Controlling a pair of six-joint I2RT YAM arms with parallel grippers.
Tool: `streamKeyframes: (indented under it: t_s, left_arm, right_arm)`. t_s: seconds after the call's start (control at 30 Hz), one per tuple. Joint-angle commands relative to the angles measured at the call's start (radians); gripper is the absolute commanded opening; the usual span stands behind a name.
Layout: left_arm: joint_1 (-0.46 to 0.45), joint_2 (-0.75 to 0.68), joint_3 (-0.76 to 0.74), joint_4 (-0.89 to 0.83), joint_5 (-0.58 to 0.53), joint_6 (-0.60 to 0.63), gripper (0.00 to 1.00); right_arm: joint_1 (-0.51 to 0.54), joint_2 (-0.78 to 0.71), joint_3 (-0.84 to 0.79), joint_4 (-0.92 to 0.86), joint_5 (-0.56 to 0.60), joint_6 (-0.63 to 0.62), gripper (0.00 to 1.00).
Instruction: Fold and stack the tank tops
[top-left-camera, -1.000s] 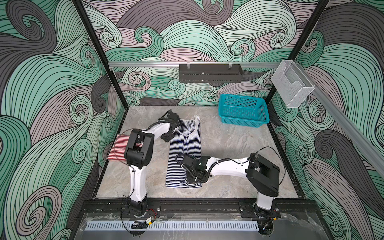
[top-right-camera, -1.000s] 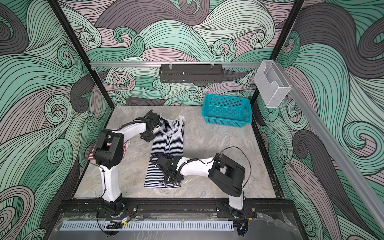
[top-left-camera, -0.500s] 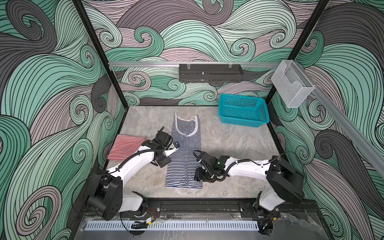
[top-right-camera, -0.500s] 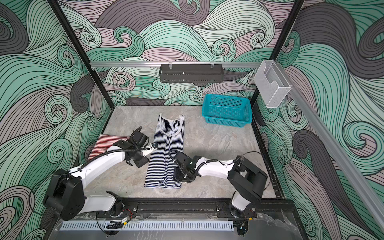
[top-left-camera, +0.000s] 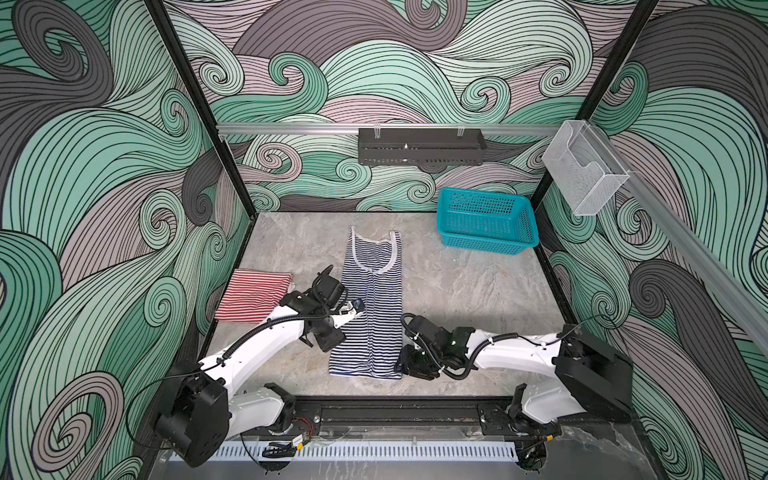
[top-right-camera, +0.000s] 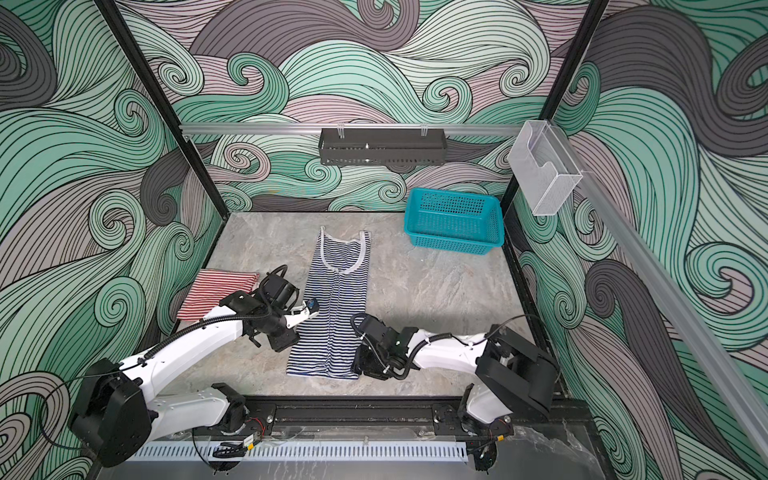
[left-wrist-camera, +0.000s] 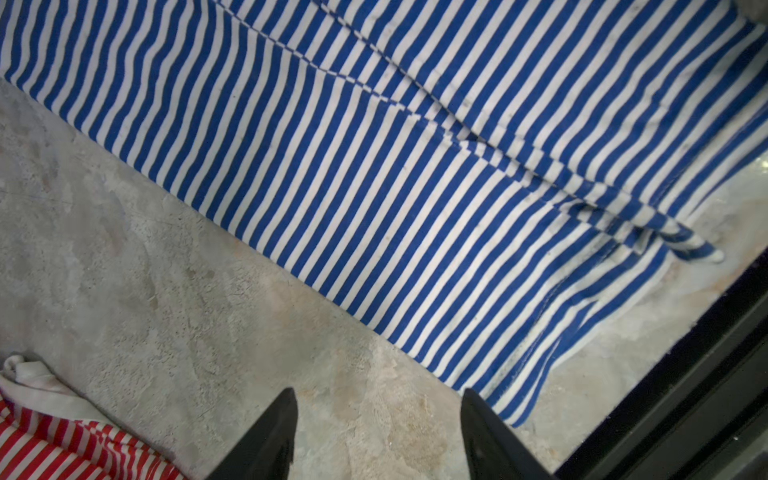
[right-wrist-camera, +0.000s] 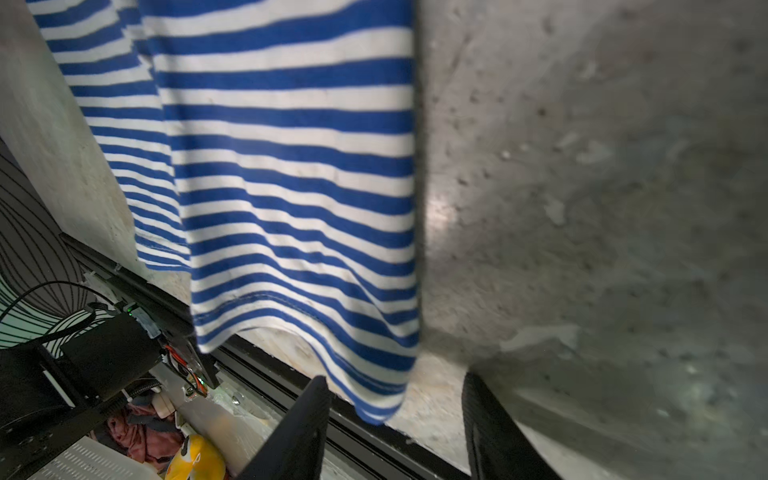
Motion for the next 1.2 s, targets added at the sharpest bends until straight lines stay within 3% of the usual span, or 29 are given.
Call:
streamKeyframes:
  t_s: [0.0, 0.33, 0.8, 1.17]
  left_arm:
    - [-0.018, -0.006, -0.008, -0.038, 0.037, -0.012, 0.66]
    - [-0.049, -0.012, -0.026, -0.029, 0.012, -0.022, 0.66]
    - [-0.061, -0.028, -0.041, -0.059, 0.026, 0.001, 0.66]
    - [-0.186, 0.031, -0.036, -0.068, 0.026, 0.044, 0.67]
  right_arm:
    - [0.007, -0.028, -0.034, -0.051, 0.047, 0.075, 0.53]
    - [0.022, 0.094, -0.067, 0.139, 0.013, 0.197, 0.46]
    - [0.015, 0.061, -0.079, 0.086, 0.025, 0.197, 0.22]
    - [-0.025, 0.028, -0.055, 0.032, 0.025, 0.129, 0.03]
